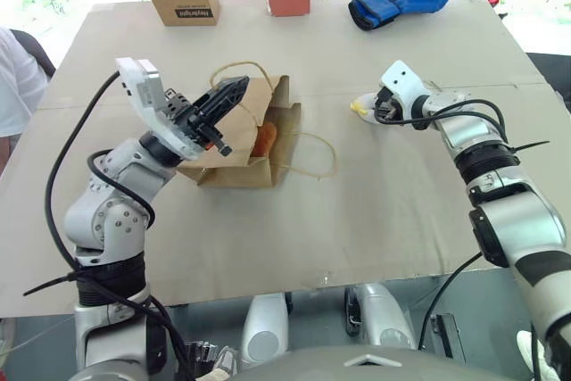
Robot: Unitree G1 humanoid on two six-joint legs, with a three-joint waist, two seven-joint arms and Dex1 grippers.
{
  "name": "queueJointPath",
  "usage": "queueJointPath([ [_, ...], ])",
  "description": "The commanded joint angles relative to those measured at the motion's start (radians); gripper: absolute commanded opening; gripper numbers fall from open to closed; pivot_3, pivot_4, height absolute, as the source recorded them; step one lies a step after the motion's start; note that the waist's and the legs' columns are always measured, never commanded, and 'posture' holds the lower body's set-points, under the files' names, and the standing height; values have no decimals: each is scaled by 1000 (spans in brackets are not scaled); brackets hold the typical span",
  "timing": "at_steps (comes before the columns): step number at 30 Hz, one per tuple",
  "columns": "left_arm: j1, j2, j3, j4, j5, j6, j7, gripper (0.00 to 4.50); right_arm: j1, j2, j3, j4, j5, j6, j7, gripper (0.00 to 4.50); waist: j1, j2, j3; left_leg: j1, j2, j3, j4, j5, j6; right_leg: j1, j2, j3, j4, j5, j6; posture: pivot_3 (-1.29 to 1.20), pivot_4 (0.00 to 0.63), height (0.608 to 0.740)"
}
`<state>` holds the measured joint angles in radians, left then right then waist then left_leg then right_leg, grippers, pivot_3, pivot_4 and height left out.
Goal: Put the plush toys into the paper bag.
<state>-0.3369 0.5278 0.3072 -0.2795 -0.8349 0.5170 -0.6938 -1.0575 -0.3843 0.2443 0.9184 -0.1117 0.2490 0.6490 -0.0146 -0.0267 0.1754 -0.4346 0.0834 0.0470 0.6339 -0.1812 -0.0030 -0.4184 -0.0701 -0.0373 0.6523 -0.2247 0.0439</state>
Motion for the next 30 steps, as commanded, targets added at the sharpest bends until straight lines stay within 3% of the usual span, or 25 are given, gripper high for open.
queueJointPath([
  [1, 7, 9, 23, -43, -14, -13, 2, 0, 17, -7, -21, 18, 7, -13, 35, 825, 0, 0, 0, 0, 0, 0, 0, 0, 0, 0, 0, 0, 0, -1, -1, 0, 150, 714],
  [3, 14, 2, 30, -56, -35, -3, 10, 0, 74, -19, -68, -145, 87, -9, 124, 158, -1, 0, 0, 0, 0, 0, 1, 0, 0, 0, 0, 0, 0, -1, -1, 0, 150, 714],
  [4, 14, -1, 34, -60, -49, 3, 13, 0, 116, -26, -86, -267, 137, 12, 175, 74, -1, 0, 0, 0, 0, 0, 1, 0, 0, 0, 0, 0, 0, -1, -1, 0, 150, 714],
  [8, 1, 5, 32, -59, -71, 14, 17, 0, 289, -33, -72, -798, 250, 202, 243, 74, -2, 2, 1, -1, 0, -1, -1, 0, 0, -1, 0, 0, 0, 1, 1, 0, 150, 714],
  [12, -30, -9, 11, -60, -100, 33, 23, 0, 318, 57, -1, -1003, 225, 319, 145, 74, -3, 2, 1, -1, 0, 0, -1, 0, 0, -6, 1, 1, 6, 0, 2, 0, 150, 714],
  [14, -45, -19, -5, -67, -116, 44, 22, 0, 305, 104, 66, -990, 176, 302, 110, 74, -1, 2, 1, 0, 1, 0, -1, 0, 0, -6, 2, 1, 6, -1, 4, 0, 150, 714],
  [17, -72, -34, -38, -75, -141, 66, 14, 0, 212, 266, 171, -767, 126, 165, 91, 74, -2, 2, 1, -1, 1, 0, 0, 0, 0, -5, 1, 1, 6, -3, 1, 0, 150, 714],
  [19, -85, -36, -55, -71, -141, 75, 11, 0, 157, 314, 226, -607, 75, 44, 103, 74, -2, 2, 1, -1, 1, 0, 1, 0, 0, -5, 1, 2, 6, -3, 1, 0, 150, 714],
  [23, -78, -34, -94, -87, -116, 78, -8, 0, 71, 401, 204, -343, 84, -145, 143, 74, 6, 1, 1, -3, 1, 0, 1, 0, 0, -5, 1, 1, 5, 0, -1, 0, 150, 714],
  [26, -56, -34, -99, -108, -108, 71, -9, 0, 77, 425, 159, -290, 147, -177, 228, 1008, 1, 0, 1, -4, 0, 0, 1, 0, 0, -5, 1, 1, 3, 0, -1, 0, 150, 714],
  [28, -35, -30, -77, -117, -113, 65, -1, 0, 99, 409, 147, -317, 149, -191, 250, 2149, -1, 0, 1, -4, 0, 0, 0, 0, 0, -6, 1, 1, 4, 1, 0, 0, 150, 714],
  [30, -9, -21, -44, -122, -122, 61, 2, 0, 138, 381, 131, -391, 166, -153, 272, 2984, -1, 0, 1, -4, 1, -1, 0, 0, 0, -7, 2, 1, 5, 1, 0, 0, 150, 714],
])
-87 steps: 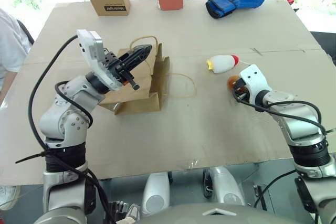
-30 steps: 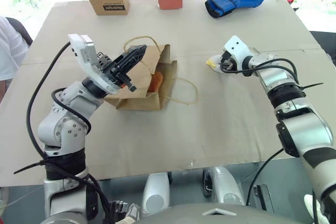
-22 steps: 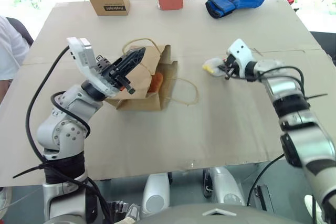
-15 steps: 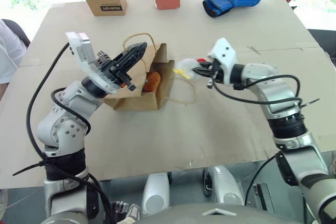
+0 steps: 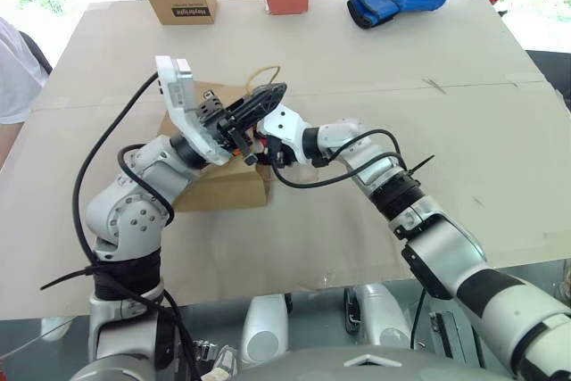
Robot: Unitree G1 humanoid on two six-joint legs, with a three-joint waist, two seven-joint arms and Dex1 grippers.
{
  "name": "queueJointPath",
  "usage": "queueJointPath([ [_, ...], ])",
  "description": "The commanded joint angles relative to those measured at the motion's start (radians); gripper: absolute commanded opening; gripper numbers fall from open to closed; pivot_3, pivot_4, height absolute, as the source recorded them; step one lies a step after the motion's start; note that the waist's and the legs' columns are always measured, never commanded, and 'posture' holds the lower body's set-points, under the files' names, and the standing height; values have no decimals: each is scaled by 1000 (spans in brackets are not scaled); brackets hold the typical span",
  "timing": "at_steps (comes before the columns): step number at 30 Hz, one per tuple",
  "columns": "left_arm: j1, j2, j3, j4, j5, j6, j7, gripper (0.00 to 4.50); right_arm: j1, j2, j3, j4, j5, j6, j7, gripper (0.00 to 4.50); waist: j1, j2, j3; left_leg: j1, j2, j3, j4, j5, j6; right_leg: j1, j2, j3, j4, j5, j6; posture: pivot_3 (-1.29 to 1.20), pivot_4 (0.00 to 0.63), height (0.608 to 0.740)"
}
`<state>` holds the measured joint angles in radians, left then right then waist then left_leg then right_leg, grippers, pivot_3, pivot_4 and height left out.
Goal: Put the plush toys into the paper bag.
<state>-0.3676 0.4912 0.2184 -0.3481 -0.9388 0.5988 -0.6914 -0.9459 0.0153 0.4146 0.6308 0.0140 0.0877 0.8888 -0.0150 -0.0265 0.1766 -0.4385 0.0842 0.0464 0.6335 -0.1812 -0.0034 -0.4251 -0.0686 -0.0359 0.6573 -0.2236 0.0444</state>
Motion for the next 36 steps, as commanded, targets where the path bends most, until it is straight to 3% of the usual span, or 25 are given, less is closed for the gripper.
queueJointPath([
  [1, 37, 22, 63, -52, -20, -23, -2, 0, 50, -40, -43, -145, 38, 24, 33, 3431, -1, 0, 0, 0, 0, 0, 0, 0, 0, 0, 0, 0, 0, 0, 0, 0, 150, 714],
  [10, 52, 69, 196, -13, -98, -27, -28, 0, 250, -278, -194, -741, 171, 453, -1, 3431, 6, 0, 0, 0, 0, 1, 1, 0, 0, 0, -1, 0, 0, -2, -3, 0, 150, 714],
  [15, 23, 107, 212, 13, -119, -21, -65, 0, 360, -373, -306, -976, 292, 796, -71, 3431, 5, 0, 0, 0, 0, 0, 0, 0, 0, 0, -1, 0, 0, -2, -3, 0, 150, 714],
  [17, -3, 121, 218, 22, -143, -9, -64, 0, 404, -352, -356, -978, 323, 989, -157, 3431, 7, -1, 0, 0, 0, 1, 0, 0, 0, 0, -1, 0, 0, -3, -3, 0, 150, 714],
  [21, -23, 145, 214, 28, -147, -6, -77, 0, 425, -201, -476, -966, 422, 1256, -264, 3431, 1, -1, 0, 0, 0, 1, 1, 0, 0, 0, -1, 0, 0, -2, -4, 0, 150, 714],
  [26, -17, 145, 211, 18, -144, -3, -81, 0, 422, -63, -544, -861, 451, 1248, -353, 3431, 2, 0, 0, 0, 0, 0, 0, 0, 0, 0, 0, 0, 0, -3, -3, 0, 150, 714],
  [30, 20, 137, 202, -16, -136, -8, -81, 0, 323, 72, -705, -727, 538, 1165, -412, 3431, 1, 0, 0, 0, 0, 0, 0, 0, 0, 0, 0, 0, -1, -3, -3, 0, 150, 714],
  [36, 52, 142, 212, -52, -155, -5, -69, 0, 236, 65, -766, -637, 640, 1136, -401, 3431, 4, 0, 0, -1, 0, 0, 0, 0, 0, 0, 0, 0, -1, -2, -3, 0, 150, 714],
])
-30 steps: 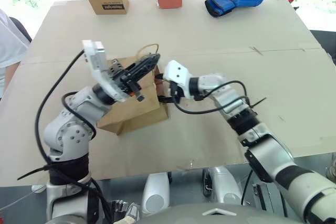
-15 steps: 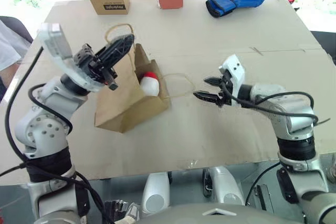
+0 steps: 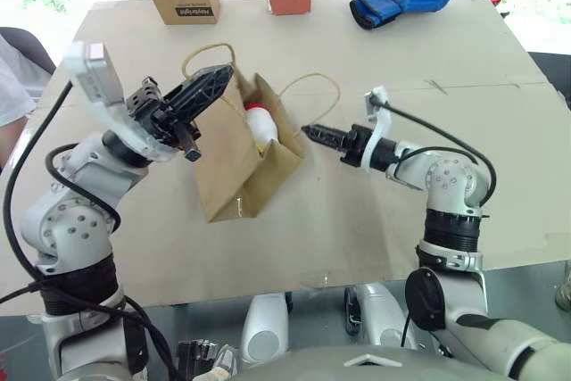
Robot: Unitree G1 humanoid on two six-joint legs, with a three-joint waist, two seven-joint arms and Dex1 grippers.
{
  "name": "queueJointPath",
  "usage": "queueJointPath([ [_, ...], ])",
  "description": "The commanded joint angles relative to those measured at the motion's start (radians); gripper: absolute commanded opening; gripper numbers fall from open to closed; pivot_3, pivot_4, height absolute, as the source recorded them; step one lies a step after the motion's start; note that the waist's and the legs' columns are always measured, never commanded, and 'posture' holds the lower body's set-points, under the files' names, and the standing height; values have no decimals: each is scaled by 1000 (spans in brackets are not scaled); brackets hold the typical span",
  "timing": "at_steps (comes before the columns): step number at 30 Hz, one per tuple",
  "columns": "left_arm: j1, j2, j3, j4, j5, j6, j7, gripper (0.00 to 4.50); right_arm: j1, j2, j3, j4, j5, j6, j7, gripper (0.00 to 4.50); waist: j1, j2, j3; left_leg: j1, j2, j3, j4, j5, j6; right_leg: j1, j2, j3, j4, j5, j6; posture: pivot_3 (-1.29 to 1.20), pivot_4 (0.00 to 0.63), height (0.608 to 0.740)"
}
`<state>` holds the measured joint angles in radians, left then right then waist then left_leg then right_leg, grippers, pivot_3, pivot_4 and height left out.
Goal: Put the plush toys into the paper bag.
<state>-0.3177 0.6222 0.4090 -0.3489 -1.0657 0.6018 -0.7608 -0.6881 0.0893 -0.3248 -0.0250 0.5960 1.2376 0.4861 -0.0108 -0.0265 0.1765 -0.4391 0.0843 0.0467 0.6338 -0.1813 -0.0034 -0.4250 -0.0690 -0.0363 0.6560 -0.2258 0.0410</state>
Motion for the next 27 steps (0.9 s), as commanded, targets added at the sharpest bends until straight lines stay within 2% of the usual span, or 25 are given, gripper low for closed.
queueJointPath([
  [1, 6, 13, 25, -54, -30, -8, 1, 0, -28, -15, -27, 36, 65, -19, 2, 3431, -1, 0, 0, 0, 0, 0, 0, 0, 0, 0, 0, 0, 0, 0, 0, 0, 150, 714],
  [7, 21, 24, 36, -68, -40, -7, 7, 0, -57, -42, -11, 95, 118, -50, 23, 3431, -5, 0, 0, 0, 0, 0, 0, 0, 0, 0, 0, 0, 1, 0, 0, 0, 150, 714],
  [10, 26, 27, 35, -72, -41, -8, 9, 0, -78, -37, 2, 116, 123, -147, 53, 2695, -5, 0, 0, 0, 0, 0, 0, 0, 0, 0, 0, 0, 1, 0, 0, 0, 150, 714],
  [15, 12, 29, 27, -55, -34, -15, 3, 0, -74, -55, 16, 102, 172, -182, 90, 335, -3, 0, 0, 0, 0, 0, 0, 0, 0, 0, 0, 0, 0, 0, 1, 0, 150, 714],
  [16, 7, 29, 24, -50, -32, -16, 3, 0, -73, -58, 16, 92, 185, -184, 90, 48, -3, 0, 0, 0, 0, 0, 0, 0, 0, 0, 0, 0, 0, -1, 1, 0, 150, 714],
  [21, -63, 47, 20, 32, 3, -30, -14, 0, -102, -68, -3, -23, 288, -167, 58, 48, -2, 1, 1, 0, 0, 0, 0, 0, 0, 0, 0, 0, 1, 0, 1, 0, 150, 714],
  [27, -253, 117, -30, 352, 158, -107, -151, 0, -193, -67, -25, -208, 474, -148, -89, 48, -2, 2, 1, 0, 0, -1, 0, 0, 0, -1, 0, 0, 0, -1, 2, 0, 150, 714],
])
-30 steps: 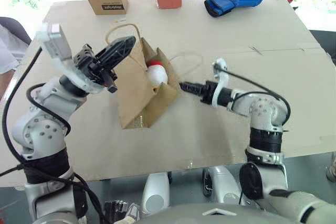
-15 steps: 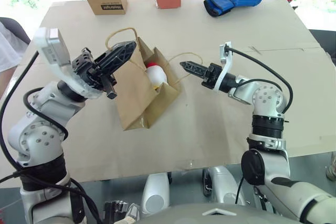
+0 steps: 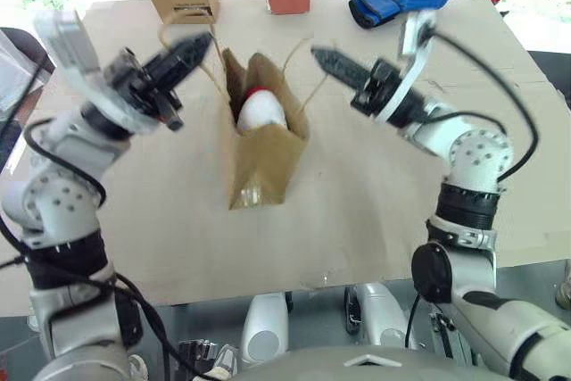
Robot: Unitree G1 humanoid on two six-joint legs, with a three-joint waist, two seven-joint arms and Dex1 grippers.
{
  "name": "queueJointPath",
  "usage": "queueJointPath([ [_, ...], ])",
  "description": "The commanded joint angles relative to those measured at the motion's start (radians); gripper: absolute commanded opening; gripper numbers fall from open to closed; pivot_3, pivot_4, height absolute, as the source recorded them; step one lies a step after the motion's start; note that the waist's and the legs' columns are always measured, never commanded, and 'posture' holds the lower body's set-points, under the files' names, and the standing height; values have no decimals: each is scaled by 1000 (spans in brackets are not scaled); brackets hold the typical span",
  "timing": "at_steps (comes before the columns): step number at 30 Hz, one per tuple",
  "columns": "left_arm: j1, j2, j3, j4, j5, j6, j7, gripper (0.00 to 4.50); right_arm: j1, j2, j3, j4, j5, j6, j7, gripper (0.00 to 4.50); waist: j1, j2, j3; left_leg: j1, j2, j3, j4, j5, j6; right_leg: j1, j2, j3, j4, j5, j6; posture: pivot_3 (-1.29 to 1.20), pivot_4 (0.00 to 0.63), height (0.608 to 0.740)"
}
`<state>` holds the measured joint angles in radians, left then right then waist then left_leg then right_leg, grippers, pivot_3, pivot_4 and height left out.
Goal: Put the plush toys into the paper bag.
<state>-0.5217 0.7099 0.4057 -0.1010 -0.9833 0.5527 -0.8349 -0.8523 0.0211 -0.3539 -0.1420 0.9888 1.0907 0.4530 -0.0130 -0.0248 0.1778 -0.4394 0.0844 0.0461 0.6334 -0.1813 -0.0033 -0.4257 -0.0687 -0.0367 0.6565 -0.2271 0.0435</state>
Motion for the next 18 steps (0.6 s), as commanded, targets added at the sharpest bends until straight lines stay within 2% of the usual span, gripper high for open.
queueJointPath([
  [1, -82, 36, -52, 171, 122, -88, -110, 0, -34, 3, 14, -115, 98, -2, -82, 48, 0, 0, 0, 0, 0, 0, 0, 0, 0, 0, 0, 0, 0, 0, 0, 0, 150, 714],
  [4, -174, 36, -149, 381, 283, -217, -202, 0, -20, -9, 92, -176, 51, -22, -139, 48, 1, 0, 0, 0, 0, 0, -1, 0, 0, 0, 0, 0, -1, 1, -1, 0, 150, 714],
  [8, -308, -18, -256, 634, 445, -356, -267, 0, 76, -70, 243, -191, -107, -97, -138, 48, 1, -1, -1, -1, 0, 0, -1, 0, 0, 0, 0, 0, -1, 1, -1, 0, 150, 714],
  [11, -371, -58, -292, 736, 508, -425, -309, 0, 146, -142, 325, -209, -181, -136, -102, 653, 5, -3, -2, -10, 0, -1, 2, 0, 0, -7, 0, -2, -1, 3, 0, 0, 150, 714],
  [13, -418, -79, -294, 780, 525, -456, -342, 0, 191, -233, 333, -274, -184, -117, -72, 1698, 4, -3, -1, -13, -1, -1, 3, 0, 0, -8, -1, -1, -2, 4, 1, 0, 150, 714],
  [14, -441, -82, -289, 798, 529, -461, -354, 0, 211, -295, 318, -318, -164, -95, -47, 2049, 4, -4, -1, -14, -1, -1, 3, 0, 0, -9, -1, -1, -2, 4, 1, 0, 150, 714],
  [18, -495, -77, -265, 860, 546, -515, -392, 0, 276, -499, 255, -425, -71, -45, 62, 2049, 5, -4, -1, -18, -1, -2, 3, 0, 0, -14, -1, -1, 0, 4, 2, 0, 150, 714],
])
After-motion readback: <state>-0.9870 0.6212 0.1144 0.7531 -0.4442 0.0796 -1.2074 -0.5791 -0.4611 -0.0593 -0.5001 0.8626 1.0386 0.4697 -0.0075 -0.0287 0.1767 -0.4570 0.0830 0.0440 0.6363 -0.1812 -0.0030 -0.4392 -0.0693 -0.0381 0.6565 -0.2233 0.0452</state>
